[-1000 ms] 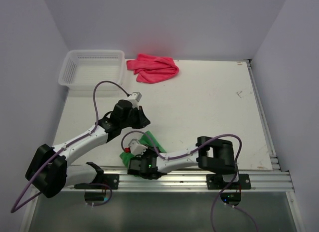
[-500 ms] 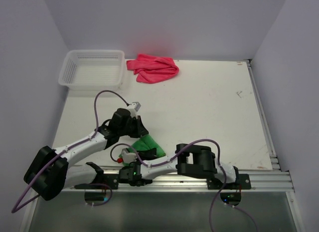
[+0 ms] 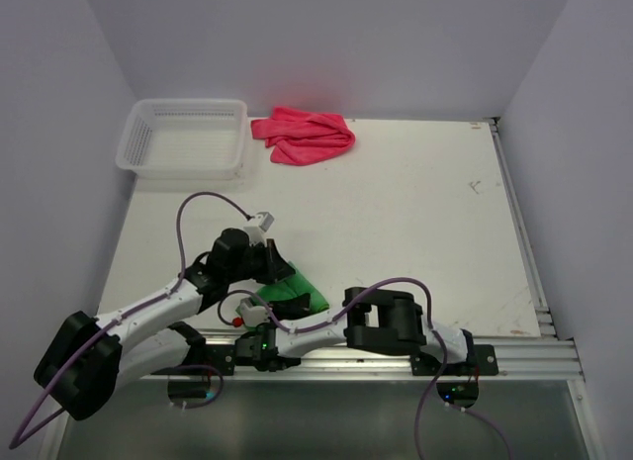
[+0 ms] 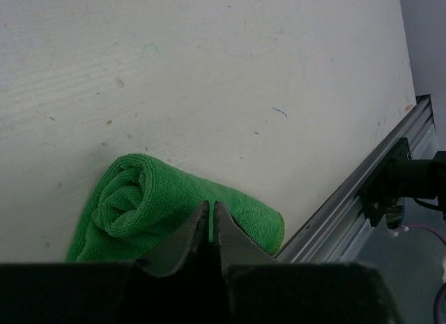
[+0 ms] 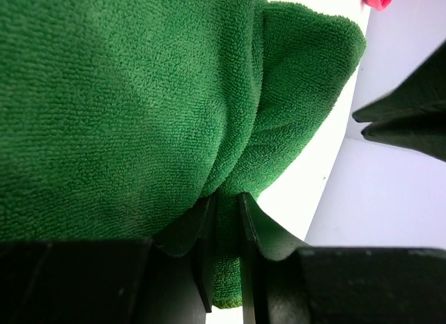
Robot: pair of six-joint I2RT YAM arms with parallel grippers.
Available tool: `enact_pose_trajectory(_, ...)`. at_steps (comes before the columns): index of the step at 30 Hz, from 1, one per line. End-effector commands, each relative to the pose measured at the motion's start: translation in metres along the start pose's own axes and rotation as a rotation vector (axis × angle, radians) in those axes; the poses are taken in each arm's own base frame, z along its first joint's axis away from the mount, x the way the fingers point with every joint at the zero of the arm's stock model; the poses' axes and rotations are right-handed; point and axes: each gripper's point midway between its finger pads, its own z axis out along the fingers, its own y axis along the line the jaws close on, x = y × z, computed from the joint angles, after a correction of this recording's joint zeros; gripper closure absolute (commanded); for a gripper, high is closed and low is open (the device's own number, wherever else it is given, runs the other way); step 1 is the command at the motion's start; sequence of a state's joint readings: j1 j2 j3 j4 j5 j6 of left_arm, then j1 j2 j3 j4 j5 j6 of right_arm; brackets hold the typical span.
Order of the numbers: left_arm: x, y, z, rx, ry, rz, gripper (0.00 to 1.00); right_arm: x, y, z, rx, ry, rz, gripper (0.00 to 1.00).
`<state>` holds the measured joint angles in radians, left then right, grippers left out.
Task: Roll the towels
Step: Roll the towel
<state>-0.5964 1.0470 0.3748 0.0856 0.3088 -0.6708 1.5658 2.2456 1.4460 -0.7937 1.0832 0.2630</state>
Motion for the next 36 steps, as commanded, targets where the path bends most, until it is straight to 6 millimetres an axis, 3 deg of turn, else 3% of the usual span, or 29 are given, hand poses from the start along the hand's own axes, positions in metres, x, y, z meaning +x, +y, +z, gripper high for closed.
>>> enact_pose_trajectory(1, -0.007, -0.009, -0.001, 0.042, -0.036, 0.019, 0.9, 0.024, 0.068, 0.014, -0.241, 0.113, 0.014, 1.0)
enact_pose_trajectory(5, 0.006, 0.005, 0.01, 0.009, 0.009, 0.008, 0.91, 0.031, 0.066, 0.017, -0.221, 0.131, -0.005, 0.99)
enact_pose_trajectory(9, 0.016, 0.026, 0.02, -0.069, 0.047, 0.019, 0.93, 0.026, 0.063, 0.014, -0.24, 0.116, 0.027, 0.98)
enact_pose_trajectory(13, 0.016, 0.042, 0.025, -0.137, 0.044, 0.023, 0.93, 0.03, 0.057, 0.015, -0.215, 0.12, 0.031, 0.93)
enact_pose_trajectory(17, 0.023, 0.054, 0.032, -0.172, 0.069, 0.011, 0.95, 0.024, 0.04, 0.006, -0.212, 0.075, 0.119, 0.87)
enact_pose_trajectory(18, 0.023, 0.053, 0.034, -0.167, 0.061, 0.007, 0.95, 0.025, 0.028, 0.001, -0.21, 0.056, 0.154, 0.8)
enact_pose_trajectory(21, 0.028, 0.056, 0.037, -0.161, 0.066, -0.011, 0.97, 0.022, 0.008, -0.011, -0.228, -0.004, 0.274, 0.73)
enact_pose_trajectory(27, 0.03, 0.058, 0.039, -0.164, 0.071, -0.016, 0.98, 0.02, -0.005, -0.034, -0.35, -0.087, 0.436, 0.62)
enact_pose_trajectory(36, 0.031, 0.058, 0.039, -0.163, 0.078, -0.012, 0.99, 0.018, -0.017, -0.058, -0.471, -0.176, 0.608, 0.58)
